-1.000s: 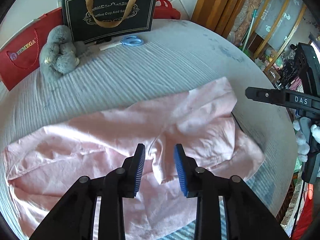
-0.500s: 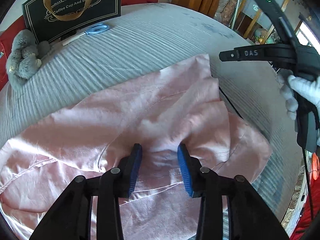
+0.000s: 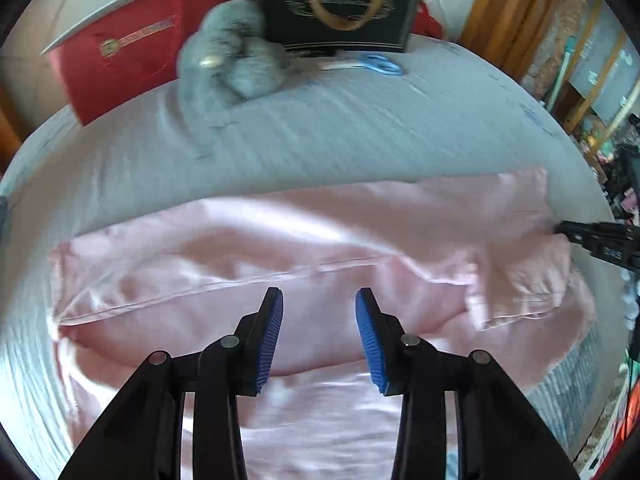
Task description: Fold clothes
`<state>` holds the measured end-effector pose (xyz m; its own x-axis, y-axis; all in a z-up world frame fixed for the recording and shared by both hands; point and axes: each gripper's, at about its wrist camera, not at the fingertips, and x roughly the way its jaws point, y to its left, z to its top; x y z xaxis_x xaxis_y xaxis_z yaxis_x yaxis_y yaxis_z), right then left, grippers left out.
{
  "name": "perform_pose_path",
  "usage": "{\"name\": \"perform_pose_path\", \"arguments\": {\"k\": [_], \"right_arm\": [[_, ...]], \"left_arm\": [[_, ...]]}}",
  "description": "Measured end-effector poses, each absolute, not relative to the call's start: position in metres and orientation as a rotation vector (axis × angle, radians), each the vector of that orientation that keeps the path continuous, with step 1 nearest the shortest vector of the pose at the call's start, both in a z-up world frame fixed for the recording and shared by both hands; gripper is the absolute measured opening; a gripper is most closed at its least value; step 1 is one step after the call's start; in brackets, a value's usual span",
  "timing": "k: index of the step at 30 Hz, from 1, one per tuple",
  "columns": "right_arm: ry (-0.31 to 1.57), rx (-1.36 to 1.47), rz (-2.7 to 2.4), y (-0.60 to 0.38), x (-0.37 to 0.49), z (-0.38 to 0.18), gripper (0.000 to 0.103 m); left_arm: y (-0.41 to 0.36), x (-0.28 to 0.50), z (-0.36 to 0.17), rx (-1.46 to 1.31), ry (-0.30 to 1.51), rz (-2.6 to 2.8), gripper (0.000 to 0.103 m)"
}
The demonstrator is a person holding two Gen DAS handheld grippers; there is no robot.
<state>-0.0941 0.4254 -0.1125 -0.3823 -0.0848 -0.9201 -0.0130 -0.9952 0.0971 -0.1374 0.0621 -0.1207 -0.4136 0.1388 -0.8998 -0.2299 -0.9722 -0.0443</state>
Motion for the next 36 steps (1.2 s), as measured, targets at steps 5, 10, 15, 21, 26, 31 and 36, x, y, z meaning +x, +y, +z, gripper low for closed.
{"name": "perform_pose_path", "arguments": {"k": [5,10,15,21,26,31,36], "right_arm": [[-0.235,1.494,-2.558,0.406,-0.075,-0.081,0.031],[-0.23,1.462,-2.441,0.363,-0.086,-0.089,0.034],[-0.136,1.571,-2.374,0.344,-0.089,-0.113,0.034],[0.052,1.773,-2.45,0.372,-0.065,-0.113,0.034],[0.05,1.599,-2.404,0.38,-0.05,-0.091,0.036],[0.176,1.47,-2.191,0.379,-0.055,-0.105,0.039],[0.347,1.356,-1.964,0.392,-0.054,-0.123,0.039]], "left_arm": [[-0.038,-0.158,-0.116,-1.615,-0.006,2.639,0.044],[-0.052,-0.163,-0.129,-1.646,0.03,2.626,0.044],[-0.053,-0.155,-0.141,-1.707,0.125,2.666,0.053],[-0.038,-0.12,-0.119,-1.676,0.046,2.67,0.056],[0.023,-0.073,-0.115,-1.657,-0.062,2.597,0.062],[0.089,-0.034,-0.129,-1.709,-0.135,2.639,0.063],[0.153,-0.003,-0.124,-1.71,-0.344,2.796,0.064]]}}
